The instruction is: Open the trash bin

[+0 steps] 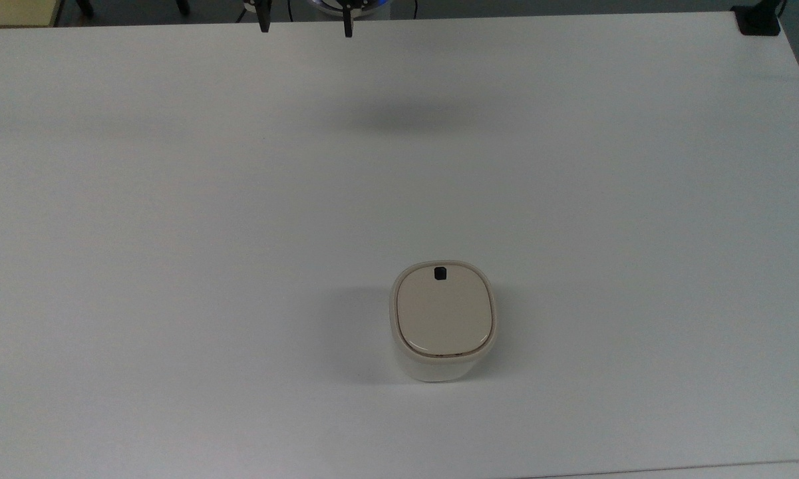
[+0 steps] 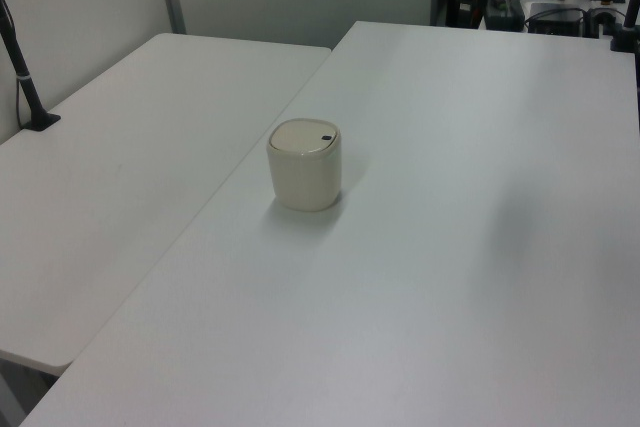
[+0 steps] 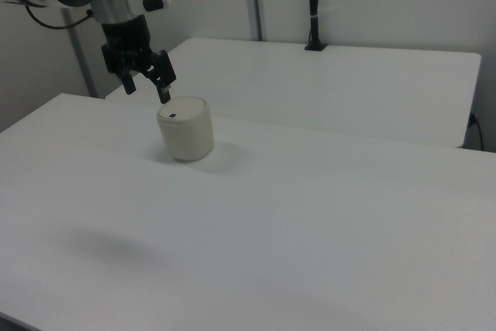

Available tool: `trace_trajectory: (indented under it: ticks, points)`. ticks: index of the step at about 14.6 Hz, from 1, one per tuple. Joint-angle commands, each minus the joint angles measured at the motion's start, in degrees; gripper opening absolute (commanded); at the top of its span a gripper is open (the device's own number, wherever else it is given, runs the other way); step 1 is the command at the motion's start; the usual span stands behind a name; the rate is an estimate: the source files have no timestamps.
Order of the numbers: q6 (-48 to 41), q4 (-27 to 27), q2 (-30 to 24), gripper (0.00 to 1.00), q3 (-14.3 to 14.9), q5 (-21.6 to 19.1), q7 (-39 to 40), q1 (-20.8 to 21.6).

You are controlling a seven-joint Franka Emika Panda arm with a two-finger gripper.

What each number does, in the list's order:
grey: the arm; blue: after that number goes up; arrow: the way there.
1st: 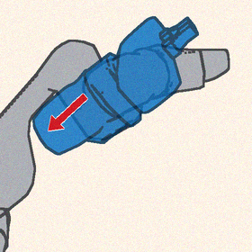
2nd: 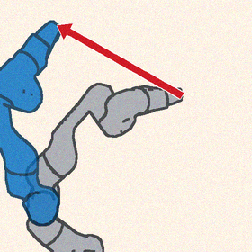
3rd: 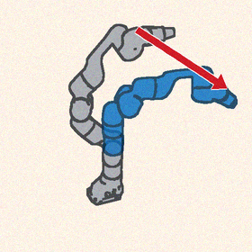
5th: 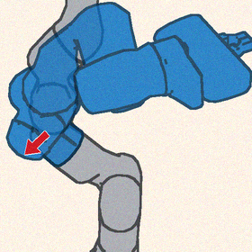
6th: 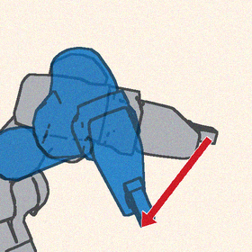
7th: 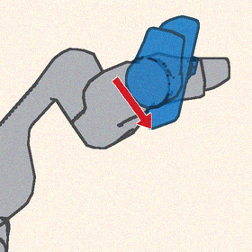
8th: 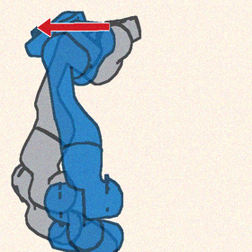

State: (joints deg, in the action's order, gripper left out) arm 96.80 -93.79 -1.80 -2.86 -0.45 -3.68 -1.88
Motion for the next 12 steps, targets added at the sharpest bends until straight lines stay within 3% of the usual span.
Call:
trace_trajectory:
  ticks: [1,12]
  points:
    - [1.02,-0.78,-0.57,1.0,0.31,0.36,0.96,0.73]
    - [1.37,-0.7,1.44,0.99,0.31,0.8,9.04,0.73]
